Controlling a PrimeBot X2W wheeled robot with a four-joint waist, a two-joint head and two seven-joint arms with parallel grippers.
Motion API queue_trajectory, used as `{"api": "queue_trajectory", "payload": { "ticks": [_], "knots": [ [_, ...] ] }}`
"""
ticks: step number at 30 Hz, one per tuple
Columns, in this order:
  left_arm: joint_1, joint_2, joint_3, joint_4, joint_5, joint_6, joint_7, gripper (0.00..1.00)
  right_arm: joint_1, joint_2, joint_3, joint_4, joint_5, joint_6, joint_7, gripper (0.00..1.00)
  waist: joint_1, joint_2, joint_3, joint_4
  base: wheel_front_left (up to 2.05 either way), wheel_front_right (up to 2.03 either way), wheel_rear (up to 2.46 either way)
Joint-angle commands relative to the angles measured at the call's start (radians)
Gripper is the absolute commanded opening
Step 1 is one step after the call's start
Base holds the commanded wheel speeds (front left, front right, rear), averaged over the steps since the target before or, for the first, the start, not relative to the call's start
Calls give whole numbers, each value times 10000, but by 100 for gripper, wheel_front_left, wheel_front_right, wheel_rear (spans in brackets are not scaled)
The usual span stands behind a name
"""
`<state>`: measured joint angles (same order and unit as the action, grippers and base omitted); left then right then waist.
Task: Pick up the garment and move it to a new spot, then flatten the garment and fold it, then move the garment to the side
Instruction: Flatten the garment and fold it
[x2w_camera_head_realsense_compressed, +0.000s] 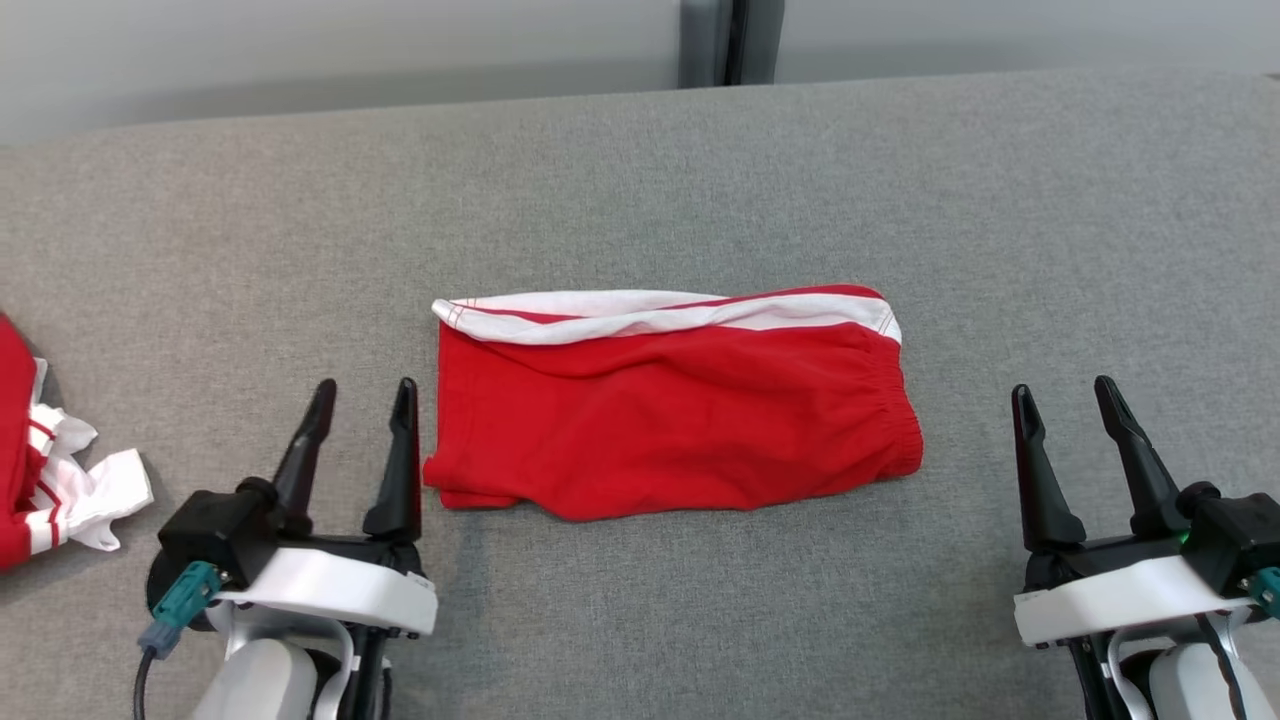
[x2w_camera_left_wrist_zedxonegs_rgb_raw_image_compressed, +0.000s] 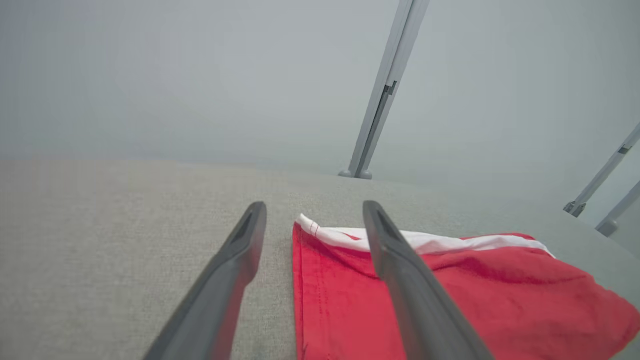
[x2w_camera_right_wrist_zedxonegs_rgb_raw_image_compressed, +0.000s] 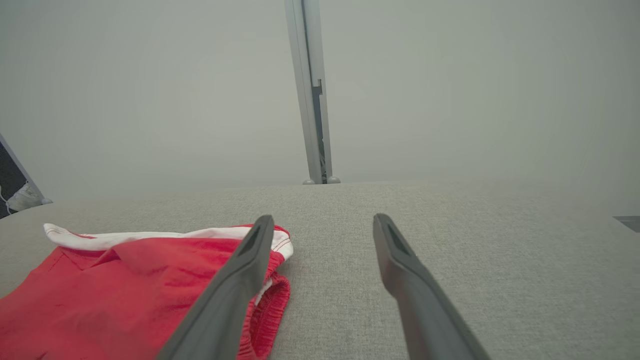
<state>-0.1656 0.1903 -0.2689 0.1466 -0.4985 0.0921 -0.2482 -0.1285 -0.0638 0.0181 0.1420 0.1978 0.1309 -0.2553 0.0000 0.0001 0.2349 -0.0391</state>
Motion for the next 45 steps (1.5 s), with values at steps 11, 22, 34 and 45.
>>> {"api": "queue_trajectory", "payload": {
  "ticks": [11, 22, 34, 45],
  "knots": [
    [767, 903, 409, -575, 811, 485, -9, 100, 535, -229, -175, -265, -285, -1, 529, 100, 0, -1, -421, 156, 0, 0, 0],
    [1168, 1044, 434, -874, 666, 569, 165, 100, 665, -161, -271, -450, -285, -1, 664, 100, 0, -1, -430, 172, 0, 0, 0],
    [787, 961, 260, -1061, 561, 494, 240, 100, 418, -192, -488, -432, -148, -1, 789, 100, 0, -1, -239, 593, 0, 0, 0],
    [-345, 501, -108, -422, 613, 90, -53, 100, -1522, -952, 670, 2702, 602, -1, 2487, 100, 0, -1, 846, 1725, 0, 0, 0]
  ]
}}
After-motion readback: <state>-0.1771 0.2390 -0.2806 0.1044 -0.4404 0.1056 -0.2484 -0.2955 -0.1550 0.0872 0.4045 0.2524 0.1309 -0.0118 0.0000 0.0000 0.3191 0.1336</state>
